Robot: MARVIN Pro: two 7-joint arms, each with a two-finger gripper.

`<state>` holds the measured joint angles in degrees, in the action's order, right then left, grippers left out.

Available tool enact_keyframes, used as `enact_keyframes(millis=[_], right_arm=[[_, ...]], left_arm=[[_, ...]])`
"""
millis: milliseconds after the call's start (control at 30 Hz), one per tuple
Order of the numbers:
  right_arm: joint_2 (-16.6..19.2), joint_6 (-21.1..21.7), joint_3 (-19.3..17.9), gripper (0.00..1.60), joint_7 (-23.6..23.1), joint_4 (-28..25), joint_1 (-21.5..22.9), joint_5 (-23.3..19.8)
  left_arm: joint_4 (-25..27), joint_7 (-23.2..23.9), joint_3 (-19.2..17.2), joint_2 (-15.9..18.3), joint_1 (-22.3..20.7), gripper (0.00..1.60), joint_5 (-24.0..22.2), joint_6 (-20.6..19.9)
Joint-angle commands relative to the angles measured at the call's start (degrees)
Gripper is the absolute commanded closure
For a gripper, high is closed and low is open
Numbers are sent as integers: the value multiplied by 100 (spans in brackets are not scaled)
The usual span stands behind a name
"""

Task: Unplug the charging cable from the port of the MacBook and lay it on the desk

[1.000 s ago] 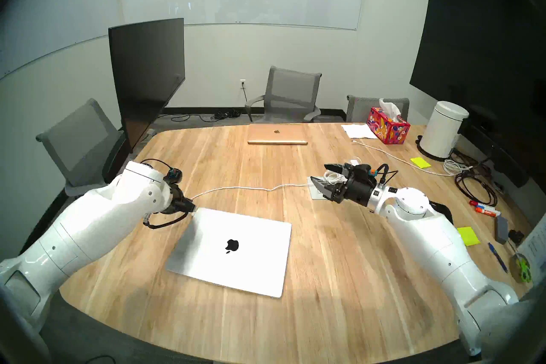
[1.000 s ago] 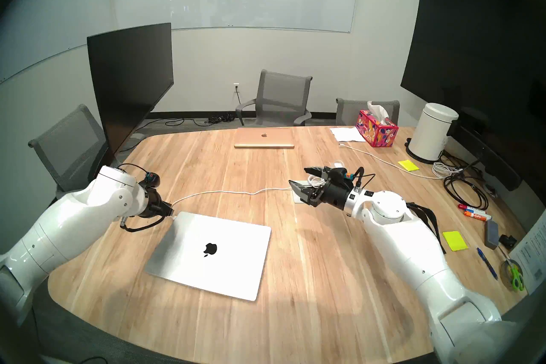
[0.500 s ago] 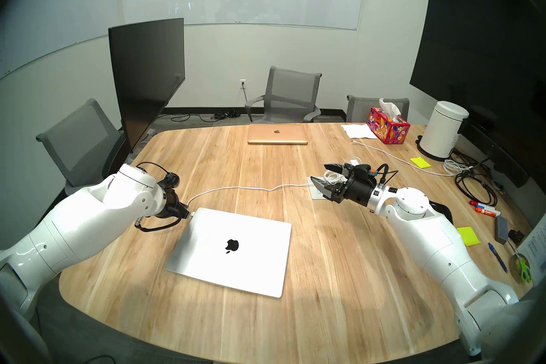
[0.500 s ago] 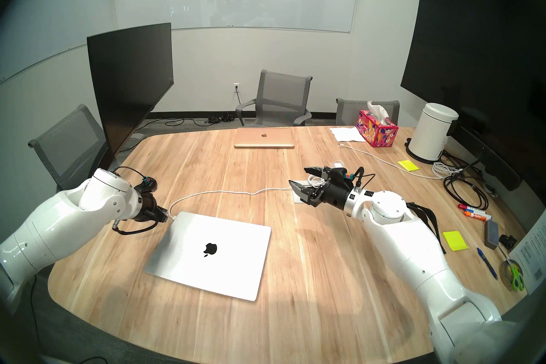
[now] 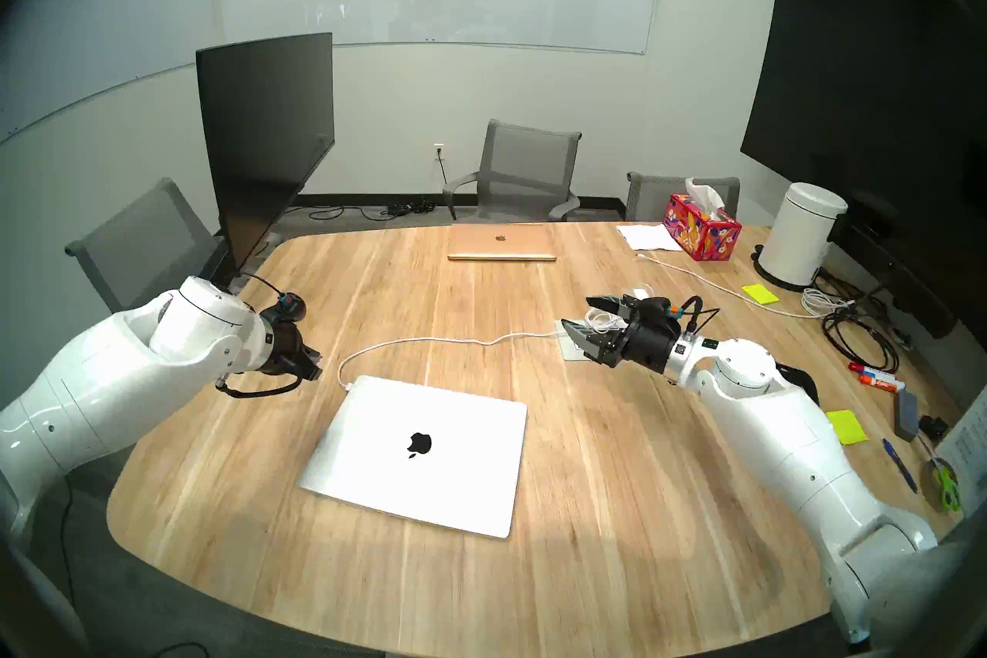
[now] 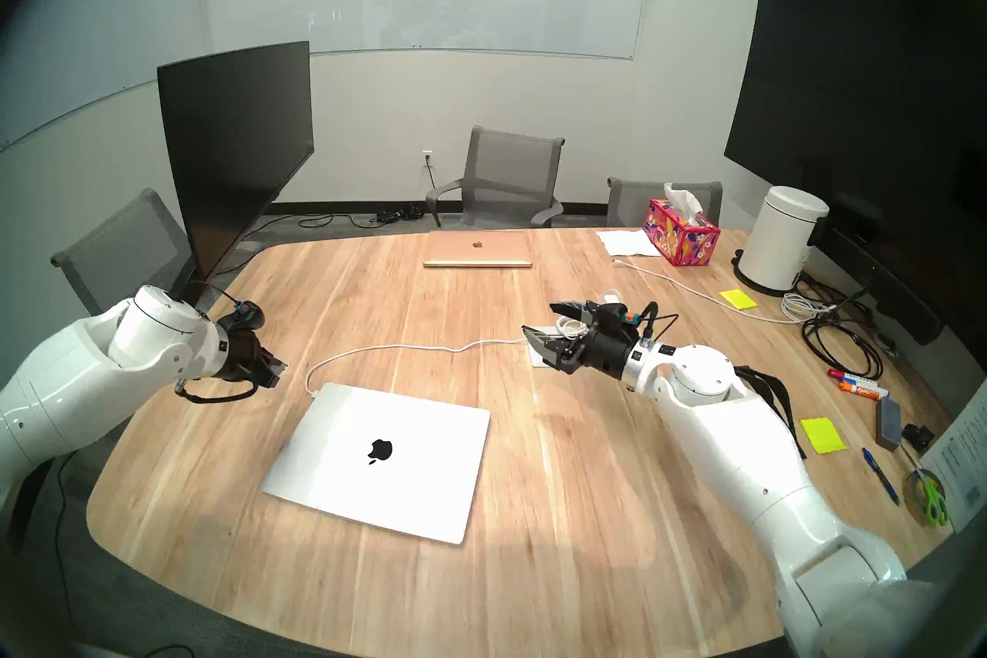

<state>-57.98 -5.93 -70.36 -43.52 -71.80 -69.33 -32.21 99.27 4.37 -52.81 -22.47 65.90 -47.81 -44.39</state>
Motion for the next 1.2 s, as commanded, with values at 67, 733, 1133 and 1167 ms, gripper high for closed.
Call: enact_keyframes(millis=[67,733,1133,1167], right_arm=[[2,-1,-40,0,0,-83,79,-19],[1,-4,-39,0,-1,-79,81,-18],[3,3,-42,0,1,-88,78,-19],[3,3,-42,0,2,-88,78,-19]], left_arm=[[-278,912,231,364,-431,27,647,720],[-1105,3132,692,35,-1462,0,2150,2052],[-1550,4419,1275,-211,-2007,0,2589,2810],[-1626,4595,1331,-229,-2070,0,2660,2876]])
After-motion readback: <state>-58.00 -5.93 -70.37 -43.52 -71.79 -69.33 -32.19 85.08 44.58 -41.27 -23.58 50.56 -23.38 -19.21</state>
